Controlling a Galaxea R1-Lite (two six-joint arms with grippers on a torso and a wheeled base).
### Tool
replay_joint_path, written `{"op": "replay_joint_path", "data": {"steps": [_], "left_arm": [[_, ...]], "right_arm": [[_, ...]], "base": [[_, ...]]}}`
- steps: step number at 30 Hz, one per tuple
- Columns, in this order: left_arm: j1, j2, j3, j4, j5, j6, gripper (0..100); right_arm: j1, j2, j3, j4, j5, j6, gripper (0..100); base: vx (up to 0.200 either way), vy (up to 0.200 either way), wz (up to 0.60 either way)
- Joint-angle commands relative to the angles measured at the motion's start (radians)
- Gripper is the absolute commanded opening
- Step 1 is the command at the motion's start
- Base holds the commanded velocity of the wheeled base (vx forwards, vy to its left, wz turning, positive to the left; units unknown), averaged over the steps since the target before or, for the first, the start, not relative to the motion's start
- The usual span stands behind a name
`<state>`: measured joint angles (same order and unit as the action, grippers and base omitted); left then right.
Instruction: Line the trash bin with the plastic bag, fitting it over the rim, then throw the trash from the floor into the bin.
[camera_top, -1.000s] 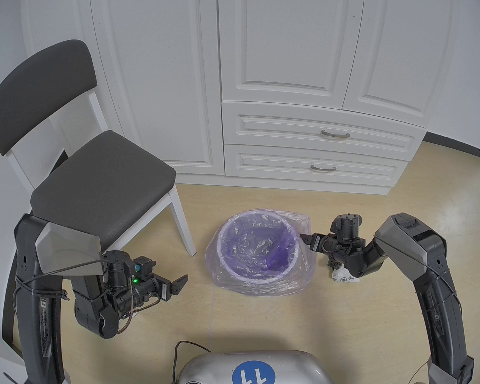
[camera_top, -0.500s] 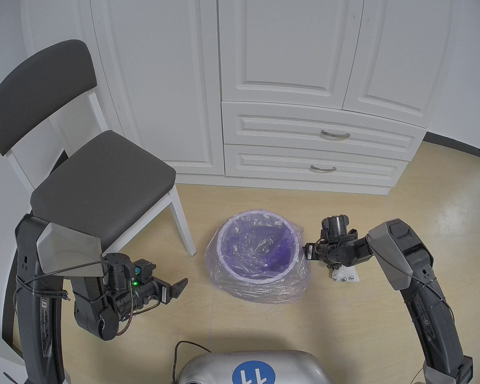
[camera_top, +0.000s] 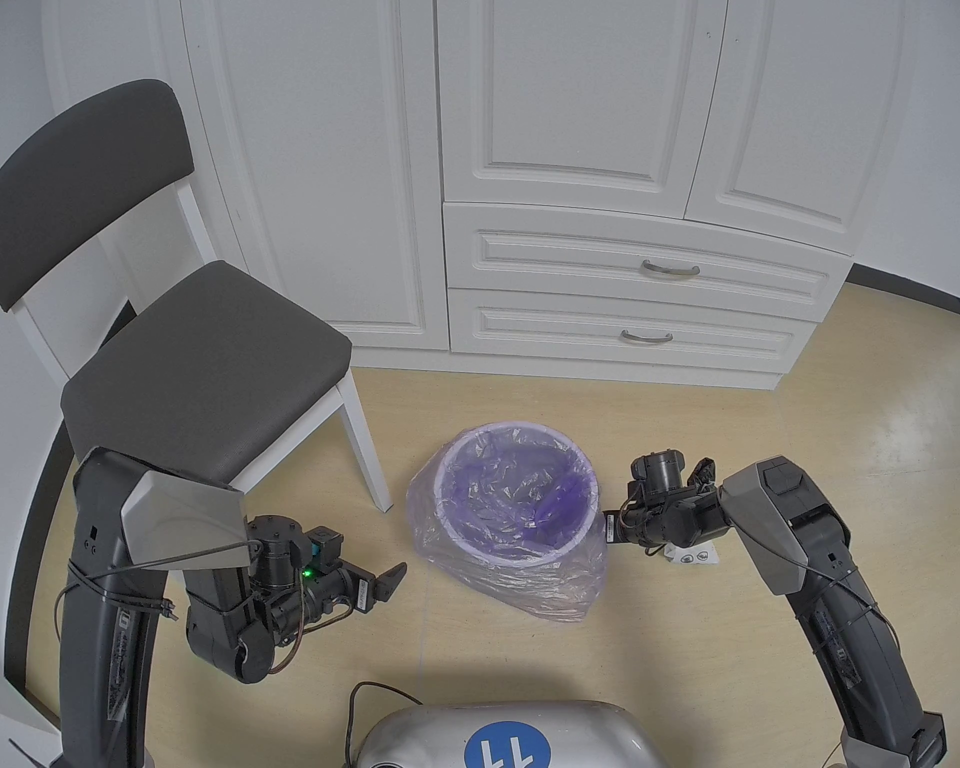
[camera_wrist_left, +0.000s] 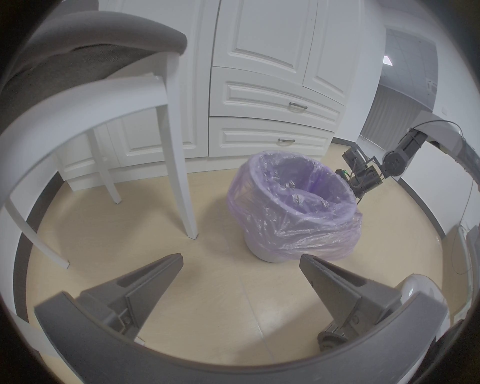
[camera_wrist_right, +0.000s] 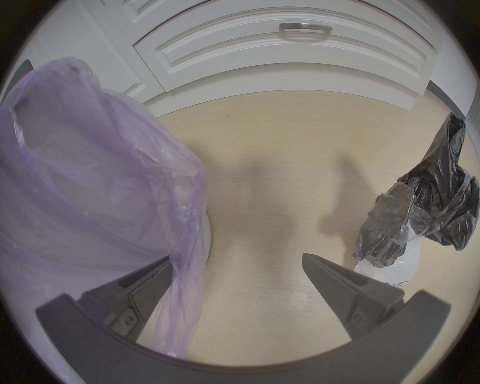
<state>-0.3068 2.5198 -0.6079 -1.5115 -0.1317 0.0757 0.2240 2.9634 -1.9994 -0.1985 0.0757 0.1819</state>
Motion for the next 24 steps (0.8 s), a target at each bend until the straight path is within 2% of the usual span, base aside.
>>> {"op": "replay_joint_path", "data": {"steps": [1,7,14,15,20,23,24], "left_arm": [[-0.008,0.057,-0.09,0.056,-0.003,0.001,100],[0.032,0.08,-0.328,0.31,0.0,0.006,100],[0.035,0.145,-0.601,0.531,-0.005,0.006,100],[0.035,0.145,-0.601,0.531,-0.005,0.006,100],[0.04,0.2,-0.814,0.718,-0.006,0.009,100],[0.04,0.203,-0.82,0.721,-0.006,0.009,100],[0.04,0.28,-0.98,0.824,-0.006,0.016,100]], "right_arm": [[-0.006,-0.004,-0.001,-0.007,-0.002,0.004,100],[-0.009,-0.044,0.076,-0.107,-0.005,0.011,100],[-0.009,-0.046,0.08,-0.111,-0.007,0.028,100],[-0.009,-0.046,0.08,-0.111,-0.007,0.028,100],[-0.009,-0.046,0.082,-0.11,-0.007,0.028,100],[-0.009,-0.046,0.082,-0.11,-0.007,0.028,100],[-0.009,-0.046,0.082,-0.108,-0.007,0.028,100]], "base": [[0.0,0.0,0.0],[0.0,0.0,0.0],[0.0,0.0,0.0],[0.0,0.0,0.0],[0.0,0.0,0.0],[0.0,0.0,0.0],[0.0,0.0,0.0]]}}
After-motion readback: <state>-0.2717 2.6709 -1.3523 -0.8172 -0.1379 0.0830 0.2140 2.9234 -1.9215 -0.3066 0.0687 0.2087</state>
